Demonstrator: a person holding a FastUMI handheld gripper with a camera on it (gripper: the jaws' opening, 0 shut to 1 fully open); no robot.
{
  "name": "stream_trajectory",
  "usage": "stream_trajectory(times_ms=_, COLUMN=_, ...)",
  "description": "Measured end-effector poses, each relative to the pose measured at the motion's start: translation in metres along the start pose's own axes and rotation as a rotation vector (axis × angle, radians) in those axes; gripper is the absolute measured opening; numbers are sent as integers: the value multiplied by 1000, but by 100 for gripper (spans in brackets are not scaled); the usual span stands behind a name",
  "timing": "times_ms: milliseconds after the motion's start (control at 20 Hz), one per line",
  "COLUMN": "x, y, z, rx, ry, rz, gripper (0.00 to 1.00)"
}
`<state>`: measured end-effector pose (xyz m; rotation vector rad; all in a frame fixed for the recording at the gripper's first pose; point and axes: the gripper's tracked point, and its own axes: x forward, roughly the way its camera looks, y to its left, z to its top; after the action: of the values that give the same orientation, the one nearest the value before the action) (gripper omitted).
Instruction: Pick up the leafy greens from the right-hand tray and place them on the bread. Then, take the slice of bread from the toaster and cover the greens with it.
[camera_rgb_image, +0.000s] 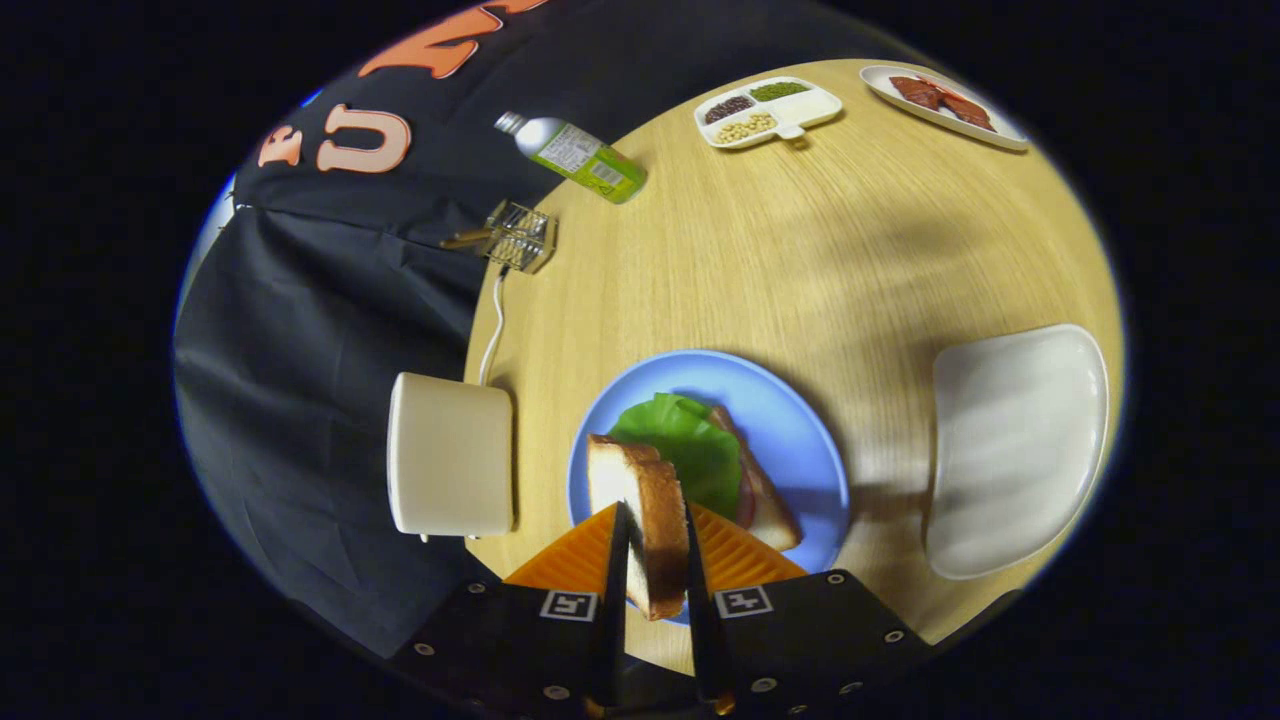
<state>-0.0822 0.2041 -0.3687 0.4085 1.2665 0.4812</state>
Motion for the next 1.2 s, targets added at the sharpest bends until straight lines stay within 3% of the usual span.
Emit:
stream_trajectory(times_ms=200, x=-16, y=0, z=15, rx=-48, ry=-86, rz=-27, gripper=48)
stream_trajectory(times_ms=350, x=-40, y=10, z=35, rx=-84, ry=-172, rz=-22, gripper=73)
stream_trajectory(times_ms=650, x=-125, y=48, z=88, rx=-239, ry=-399, rz=-36, gripper=96)
stream_trajectory(times_ms=900, x=-207, y=85, z=124, rx=-357, ry=-584, rz=-67, gripper=98)
stream_trajectory(times_ms=1200, x=-324, y=138, z=171, rx=-536, ry=-939, rz=-141, gripper=98)
